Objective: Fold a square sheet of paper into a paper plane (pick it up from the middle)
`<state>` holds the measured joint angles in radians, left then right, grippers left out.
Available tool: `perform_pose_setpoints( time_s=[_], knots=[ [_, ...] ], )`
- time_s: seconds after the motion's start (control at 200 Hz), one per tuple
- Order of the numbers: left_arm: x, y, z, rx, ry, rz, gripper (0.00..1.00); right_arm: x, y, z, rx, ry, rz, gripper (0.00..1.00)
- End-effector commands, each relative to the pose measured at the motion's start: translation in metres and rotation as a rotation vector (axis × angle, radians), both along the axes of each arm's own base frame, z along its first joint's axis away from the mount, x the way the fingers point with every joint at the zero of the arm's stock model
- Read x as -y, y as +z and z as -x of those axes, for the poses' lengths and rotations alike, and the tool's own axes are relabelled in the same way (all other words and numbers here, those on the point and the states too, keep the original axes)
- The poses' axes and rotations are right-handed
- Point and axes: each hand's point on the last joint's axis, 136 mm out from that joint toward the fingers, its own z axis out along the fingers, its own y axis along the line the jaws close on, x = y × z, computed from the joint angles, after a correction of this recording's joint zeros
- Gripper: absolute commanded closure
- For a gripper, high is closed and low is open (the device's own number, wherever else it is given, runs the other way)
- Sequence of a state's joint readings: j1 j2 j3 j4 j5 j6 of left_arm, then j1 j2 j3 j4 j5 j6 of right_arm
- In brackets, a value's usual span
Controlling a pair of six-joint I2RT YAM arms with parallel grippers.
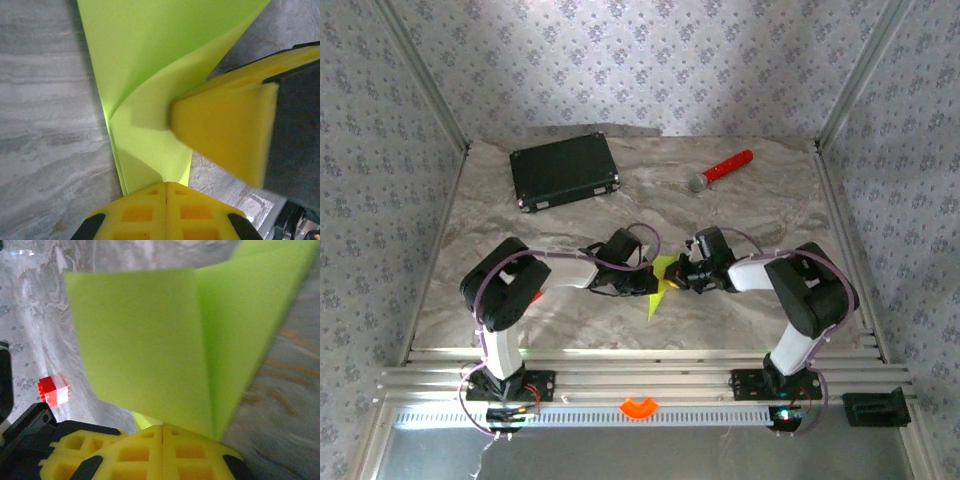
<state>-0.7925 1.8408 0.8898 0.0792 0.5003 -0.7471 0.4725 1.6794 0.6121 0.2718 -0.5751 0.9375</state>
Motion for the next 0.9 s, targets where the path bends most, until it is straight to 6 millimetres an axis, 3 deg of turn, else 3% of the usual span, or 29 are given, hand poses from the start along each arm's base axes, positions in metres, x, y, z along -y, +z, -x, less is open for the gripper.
perform_pose_setpoints(
  time_s=[0.0, 0.105, 0.21, 0.345, 0.47, 0.635, 0.895],
  knots=[
    [-0.047, -0.051, 0.039, -0.101, -0.048, -0.208, 1.0, 0.023, 0.015, -0.007, 0.017, -0.042, 0.044, 0.96],
    [-0.06, -0.059, 0.052, -0.116, -0.085, -0.244, 1.0, 0.028, 0.037, -0.011, 0.08, -0.003, 0.061, 0.99],
    [-0.061, -0.059, 0.055, -0.117, -0.097, -0.245, 1.0, 0.018, 0.048, -0.006, 0.12, 0.047, 0.083, 1.0],
    [-0.058, -0.058, 0.052, -0.116, -0.101, -0.24, 1.0, -0.009, 0.038, 0.004, 0.103, 0.1, 0.062, 1.0],
    [-0.056, -0.055, 0.051, -0.109, -0.102, -0.232, 1.0, -0.02, 0.017, 0.009, 0.059, 0.114, 0.072, 1.0],
    [-0.06, -0.057, 0.054, -0.111, -0.098, -0.236, 1.0, 0.0, -0.008, -0.001, 0.012, 0.054, 0.101, 1.0],
    [-0.065, -0.064, 0.061, -0.123, -0.106, -0.246, 1.0, 0.042, -0.012, -0.031, -0.012, -0.065, 0.13, 1.0]
  ],
)
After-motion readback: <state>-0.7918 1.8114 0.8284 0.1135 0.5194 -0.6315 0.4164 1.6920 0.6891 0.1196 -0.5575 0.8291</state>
